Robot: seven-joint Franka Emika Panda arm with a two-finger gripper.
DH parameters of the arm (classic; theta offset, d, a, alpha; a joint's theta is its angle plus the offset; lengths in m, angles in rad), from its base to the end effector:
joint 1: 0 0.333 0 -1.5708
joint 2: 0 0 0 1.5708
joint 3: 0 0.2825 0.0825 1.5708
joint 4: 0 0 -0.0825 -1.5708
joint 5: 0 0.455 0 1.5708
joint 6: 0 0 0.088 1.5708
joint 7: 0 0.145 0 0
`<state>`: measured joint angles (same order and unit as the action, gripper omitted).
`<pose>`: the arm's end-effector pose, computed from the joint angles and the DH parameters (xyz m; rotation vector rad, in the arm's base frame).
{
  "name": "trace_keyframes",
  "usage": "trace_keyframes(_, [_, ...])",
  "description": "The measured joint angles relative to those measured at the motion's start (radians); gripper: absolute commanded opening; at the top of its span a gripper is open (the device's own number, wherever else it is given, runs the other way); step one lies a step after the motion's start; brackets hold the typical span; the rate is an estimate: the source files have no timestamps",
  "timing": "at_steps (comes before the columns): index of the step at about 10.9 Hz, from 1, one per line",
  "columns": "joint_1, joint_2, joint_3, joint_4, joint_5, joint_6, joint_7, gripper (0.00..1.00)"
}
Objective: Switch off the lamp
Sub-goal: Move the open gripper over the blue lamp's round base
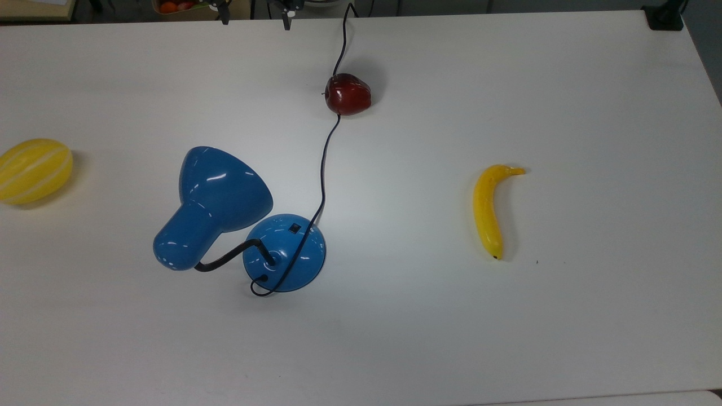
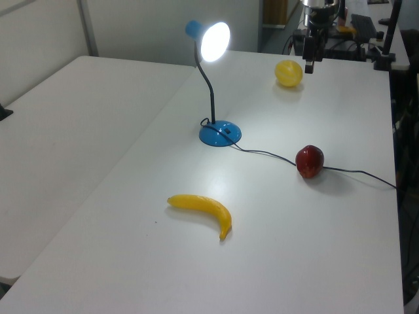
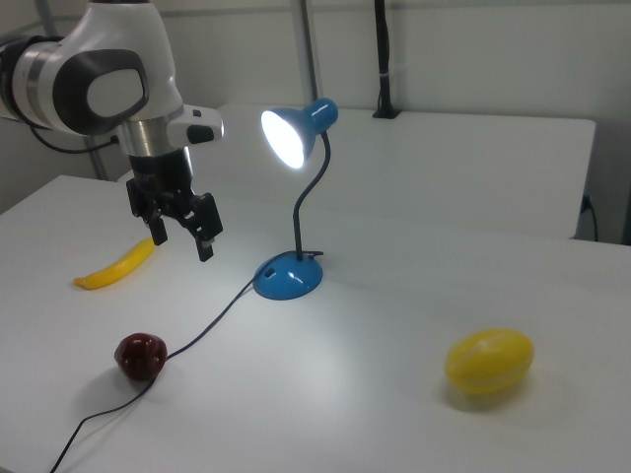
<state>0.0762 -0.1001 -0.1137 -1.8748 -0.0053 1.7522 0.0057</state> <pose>0.6004 -0.0243 0.4636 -3.1342 0.0650 0.0361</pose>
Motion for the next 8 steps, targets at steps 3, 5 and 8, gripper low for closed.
trace_keyframes(3, [0.0,0.003,0.0,0.0,0.0,0.0,0.0,1.0])
trace_keyframes(5, [0.002,0.028,0.0,0.021,0.0,0.0,-0.004,0.74])
trace_keyframes(8, [0.002,0.096,0.0,0.05,0.0,0.07,-0.005,0.07])
